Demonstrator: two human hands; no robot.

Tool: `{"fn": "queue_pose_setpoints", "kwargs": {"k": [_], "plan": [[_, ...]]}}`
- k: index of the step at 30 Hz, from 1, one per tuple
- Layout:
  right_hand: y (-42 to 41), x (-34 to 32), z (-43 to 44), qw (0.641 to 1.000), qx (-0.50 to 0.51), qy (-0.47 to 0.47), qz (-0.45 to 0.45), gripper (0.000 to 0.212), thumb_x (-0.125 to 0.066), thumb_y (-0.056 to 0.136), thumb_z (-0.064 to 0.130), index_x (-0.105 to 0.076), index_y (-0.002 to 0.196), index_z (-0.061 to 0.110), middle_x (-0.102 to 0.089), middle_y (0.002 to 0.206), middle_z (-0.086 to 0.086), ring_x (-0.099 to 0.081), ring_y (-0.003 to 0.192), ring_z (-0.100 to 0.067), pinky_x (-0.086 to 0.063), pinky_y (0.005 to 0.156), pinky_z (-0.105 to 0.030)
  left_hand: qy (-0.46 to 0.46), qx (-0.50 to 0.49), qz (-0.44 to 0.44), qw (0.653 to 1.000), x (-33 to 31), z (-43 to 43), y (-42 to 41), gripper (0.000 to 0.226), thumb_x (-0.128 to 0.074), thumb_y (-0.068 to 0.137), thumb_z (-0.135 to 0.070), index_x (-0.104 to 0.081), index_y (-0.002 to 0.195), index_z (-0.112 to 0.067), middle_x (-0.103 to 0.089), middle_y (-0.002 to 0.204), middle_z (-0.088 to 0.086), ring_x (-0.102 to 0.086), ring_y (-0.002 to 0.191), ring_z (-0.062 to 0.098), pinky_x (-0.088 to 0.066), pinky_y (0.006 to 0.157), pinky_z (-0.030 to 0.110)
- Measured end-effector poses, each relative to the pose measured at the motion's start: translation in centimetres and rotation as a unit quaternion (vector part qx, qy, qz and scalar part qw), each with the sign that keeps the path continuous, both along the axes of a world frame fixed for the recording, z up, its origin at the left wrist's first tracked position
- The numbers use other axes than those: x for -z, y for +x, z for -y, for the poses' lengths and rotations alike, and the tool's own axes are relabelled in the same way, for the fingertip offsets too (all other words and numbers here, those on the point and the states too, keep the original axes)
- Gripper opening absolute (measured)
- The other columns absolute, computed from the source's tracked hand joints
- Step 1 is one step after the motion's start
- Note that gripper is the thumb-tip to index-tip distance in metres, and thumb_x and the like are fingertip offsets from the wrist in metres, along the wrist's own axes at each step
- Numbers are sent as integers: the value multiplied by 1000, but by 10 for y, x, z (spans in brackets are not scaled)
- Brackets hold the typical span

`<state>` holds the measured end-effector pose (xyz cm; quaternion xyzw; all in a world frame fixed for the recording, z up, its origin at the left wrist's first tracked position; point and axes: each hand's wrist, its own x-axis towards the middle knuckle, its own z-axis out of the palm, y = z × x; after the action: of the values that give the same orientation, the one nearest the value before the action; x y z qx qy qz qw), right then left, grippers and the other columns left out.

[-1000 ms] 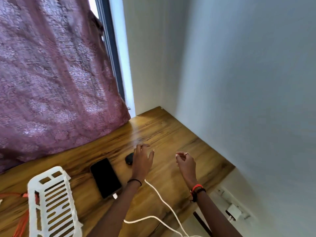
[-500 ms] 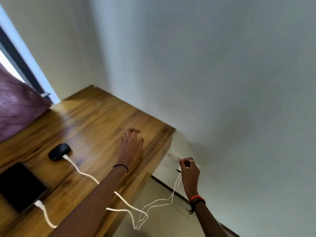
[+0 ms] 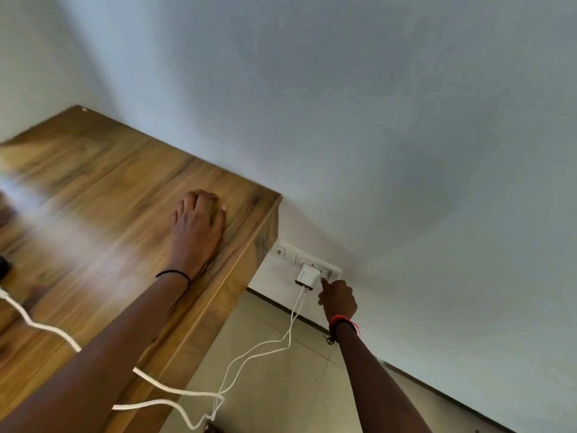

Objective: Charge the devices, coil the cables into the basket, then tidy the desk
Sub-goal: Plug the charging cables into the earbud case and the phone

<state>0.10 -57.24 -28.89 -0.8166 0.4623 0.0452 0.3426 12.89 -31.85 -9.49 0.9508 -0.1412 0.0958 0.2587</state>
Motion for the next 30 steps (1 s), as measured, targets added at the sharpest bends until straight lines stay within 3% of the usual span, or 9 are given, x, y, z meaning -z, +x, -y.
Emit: {"fn": "queue_pose_setpoints", "kwargs": {"k": [9, 16, 19, 23, 30], "plan": [[13, 39, 13, 999, 19, 9, -28, 44, -39, 88, 53, -65, 82, 18, -69, 81, -5, -65, 72, -23, -52, 75, -35, 3, 0, 5, 1000, 0, 3, -2, 30, -44, 95, -34, -48, 118, -15, -45, 123, 9, -41, 117, 26, -33, 103, 42], [16, 15, 5, 1000, 9, 24, -1, 36, -49, 89, 43, -67, 75, 16, -70, 72, -2, -64, 69, -21, -49, 70, -30, 9, -5, 5, 1000, 0, 2, -3, 31, -43, 95, -36, -47, 119, -16, -44, 124, 7, -41, 117, 24, -32, 103, 41], [16, 8, 8, 999, 15, 44, -8, 36, -51, 90, 39, -68, 76, 11, -70, 67, -2, -56, 60, -12, -40, 59, -25, 6, -2, 9, 1000, 0, 2, -4, 31, -43, 95, -36, -47, 119, -16, -44, 124, 6, -41, 118, 23, -32, 103, 39], [18, 5, 7, 995, 48, 82, 12, 41, -51, 88, 42, -70, 68, 11, -69, 59, 0, -65, 61, -22, -47, 67, -27, 7, -3, 13, 1000, 1, 1, -3, 30, -44, 95, -35, -48, 118, -16, -44, 123, 6, -41, 117, 22, -31, 104, 38], [18, 2, 3, 992, 67, 108, 25, 45, -49, 90, 42, -69, 64, 12, -68, 55, 1, -66, 61, -22, -52, 74, -33, 3, 2, 19, 1000, 2, 1, -3, 30, -42, 96, -36, -47, 118, -16, -44, 124, 5, -40, 117, 21, -32, 103, 38]]}}
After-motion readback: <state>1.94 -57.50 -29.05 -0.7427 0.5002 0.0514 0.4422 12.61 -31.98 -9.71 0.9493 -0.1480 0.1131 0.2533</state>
